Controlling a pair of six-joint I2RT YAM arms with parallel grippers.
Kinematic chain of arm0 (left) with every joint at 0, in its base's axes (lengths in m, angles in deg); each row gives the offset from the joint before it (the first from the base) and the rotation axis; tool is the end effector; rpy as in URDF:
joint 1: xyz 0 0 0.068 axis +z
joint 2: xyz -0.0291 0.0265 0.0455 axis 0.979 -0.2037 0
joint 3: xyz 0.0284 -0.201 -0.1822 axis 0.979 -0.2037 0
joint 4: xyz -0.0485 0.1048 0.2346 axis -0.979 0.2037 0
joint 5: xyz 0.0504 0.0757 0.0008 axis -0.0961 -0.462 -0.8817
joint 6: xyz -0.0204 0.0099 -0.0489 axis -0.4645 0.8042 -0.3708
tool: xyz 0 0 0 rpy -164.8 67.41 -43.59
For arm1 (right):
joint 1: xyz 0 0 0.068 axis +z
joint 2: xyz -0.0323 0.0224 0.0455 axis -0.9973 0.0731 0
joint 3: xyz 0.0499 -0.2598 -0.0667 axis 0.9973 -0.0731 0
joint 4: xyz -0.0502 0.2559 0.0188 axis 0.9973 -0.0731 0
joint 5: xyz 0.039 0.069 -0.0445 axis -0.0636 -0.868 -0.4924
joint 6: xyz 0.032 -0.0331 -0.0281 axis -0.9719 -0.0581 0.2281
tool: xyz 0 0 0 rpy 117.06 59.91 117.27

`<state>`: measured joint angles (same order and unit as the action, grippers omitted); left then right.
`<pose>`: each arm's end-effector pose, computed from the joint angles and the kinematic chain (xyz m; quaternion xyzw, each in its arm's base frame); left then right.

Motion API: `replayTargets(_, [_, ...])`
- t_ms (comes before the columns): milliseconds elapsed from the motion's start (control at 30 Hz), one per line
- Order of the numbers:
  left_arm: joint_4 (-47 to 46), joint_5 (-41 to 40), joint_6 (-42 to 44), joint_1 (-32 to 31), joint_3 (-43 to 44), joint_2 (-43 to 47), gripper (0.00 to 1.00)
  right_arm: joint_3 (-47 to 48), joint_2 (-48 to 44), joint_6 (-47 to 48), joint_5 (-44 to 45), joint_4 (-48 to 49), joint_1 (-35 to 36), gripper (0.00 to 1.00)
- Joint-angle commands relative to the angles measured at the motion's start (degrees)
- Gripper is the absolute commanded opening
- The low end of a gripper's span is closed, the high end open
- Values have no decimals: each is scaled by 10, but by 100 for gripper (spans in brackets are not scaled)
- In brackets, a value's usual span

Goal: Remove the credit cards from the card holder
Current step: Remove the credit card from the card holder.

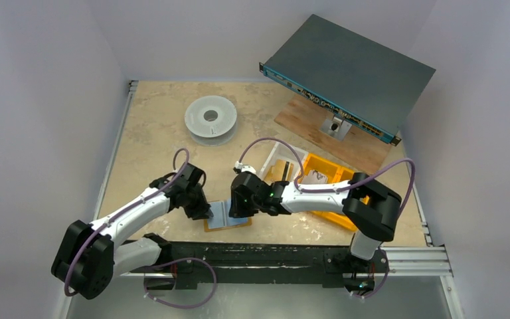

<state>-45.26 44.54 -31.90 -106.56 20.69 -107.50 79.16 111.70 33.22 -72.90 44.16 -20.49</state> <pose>0.1575 -0.0893 0.1684 -0.2294 0.9558 -0.1587 0.0934 0.1458 0.3145 0.1735 -0.0890 0.9320 0.2947 0.1916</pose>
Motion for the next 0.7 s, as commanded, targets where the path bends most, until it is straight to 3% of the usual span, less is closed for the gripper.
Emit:
replayTargets(0, [-4,-28,-4,9,-18,11,18,56,10,23,-4,3,9,21])
replayTargets(133, [-4,-37,-21,12,-33,36,17,92,36,34,11,-23,19,31])
replayTargets(300, [37,-41,-12,41,-11,84,33,150,78,52,68,-85,44,40])
replayTargets(433, [56,5,25,116,12,102,41,194,113,58,114,-136,62,44])
replayTargets(667, [46,79,76,211,30,79,42,266,158,70,185,-200,88,51])
